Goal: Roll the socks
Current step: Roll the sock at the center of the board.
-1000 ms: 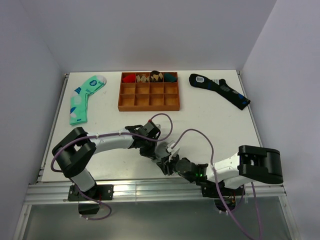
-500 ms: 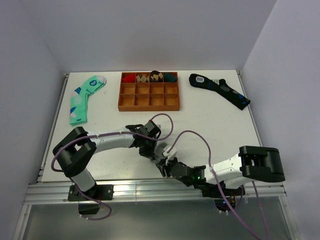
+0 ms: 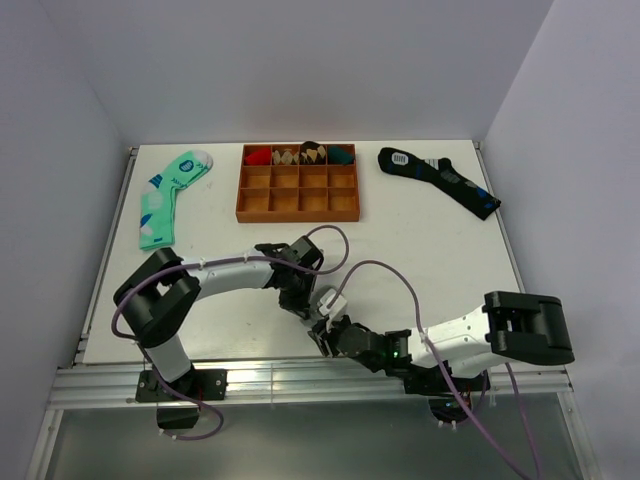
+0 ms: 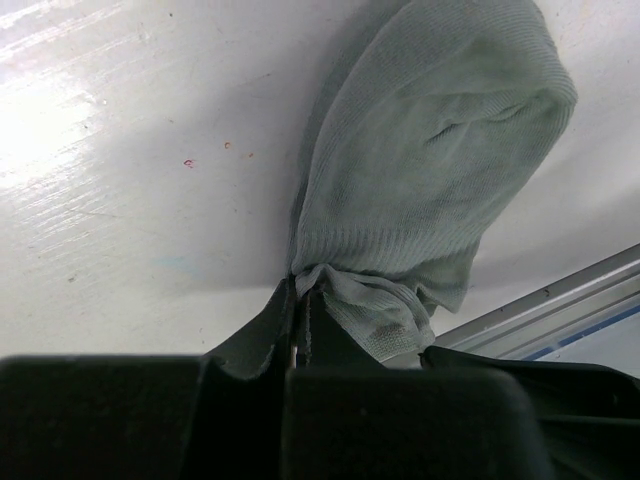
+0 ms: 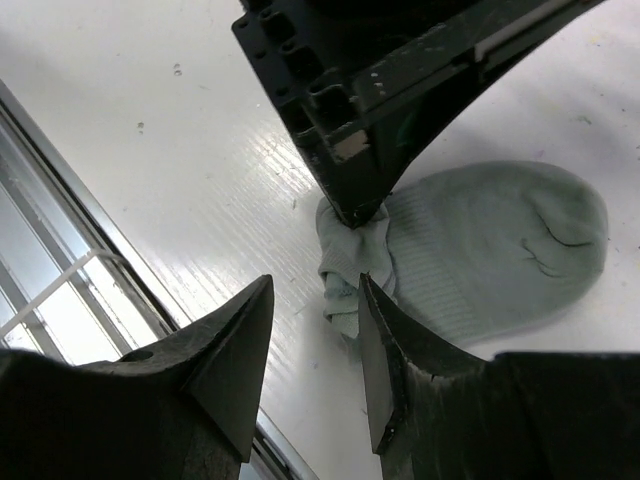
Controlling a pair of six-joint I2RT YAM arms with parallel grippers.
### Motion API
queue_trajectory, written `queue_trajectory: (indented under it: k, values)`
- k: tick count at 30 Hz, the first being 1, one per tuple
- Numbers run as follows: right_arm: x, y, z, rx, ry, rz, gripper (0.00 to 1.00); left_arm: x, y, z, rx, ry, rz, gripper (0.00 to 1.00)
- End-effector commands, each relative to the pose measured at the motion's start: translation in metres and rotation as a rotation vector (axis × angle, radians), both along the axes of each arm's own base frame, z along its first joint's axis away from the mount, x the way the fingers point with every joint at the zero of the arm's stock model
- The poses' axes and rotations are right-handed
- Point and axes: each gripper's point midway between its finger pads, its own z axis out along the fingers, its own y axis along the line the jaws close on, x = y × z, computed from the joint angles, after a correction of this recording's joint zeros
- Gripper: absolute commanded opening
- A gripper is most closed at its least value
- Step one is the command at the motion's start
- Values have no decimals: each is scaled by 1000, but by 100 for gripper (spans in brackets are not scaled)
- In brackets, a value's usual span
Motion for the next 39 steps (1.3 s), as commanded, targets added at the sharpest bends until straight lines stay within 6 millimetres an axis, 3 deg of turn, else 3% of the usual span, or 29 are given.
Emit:
queue_trajectory:
  k: [1,18,21,28,39]
  values:
    - [1,15,8,-2,-12,11,47,5,0,6,11,3,-32,0]
    - [15,9,-14,-82,-47,-73,45,5,5,6,24,25,-41,1]
    - [21,4,-12,-74,-71,-113,44,4,5,3,28,32,-45,0]
    - [24,4,14,-13,-105,-118,45,3,7,1,35,33,-52,0]
    - [20,12,11,-43,-99,-75,47,1,10,1,38,39,-59,0]
